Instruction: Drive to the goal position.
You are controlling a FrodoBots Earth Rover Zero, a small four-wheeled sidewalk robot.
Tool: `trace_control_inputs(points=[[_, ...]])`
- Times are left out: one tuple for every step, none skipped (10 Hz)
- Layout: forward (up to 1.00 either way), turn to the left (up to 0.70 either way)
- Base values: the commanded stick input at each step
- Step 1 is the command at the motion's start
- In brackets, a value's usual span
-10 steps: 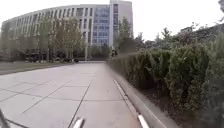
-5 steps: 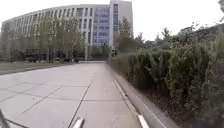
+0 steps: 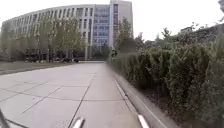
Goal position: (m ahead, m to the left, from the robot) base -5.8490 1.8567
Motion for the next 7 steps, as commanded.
trace_control_inputs(points=[[0.03,0.0],[0.0,0.0],[0.0,0.0],[0.0,0.0],[0.0,0.0],[0.02,0.0],[0.03,0.0]])
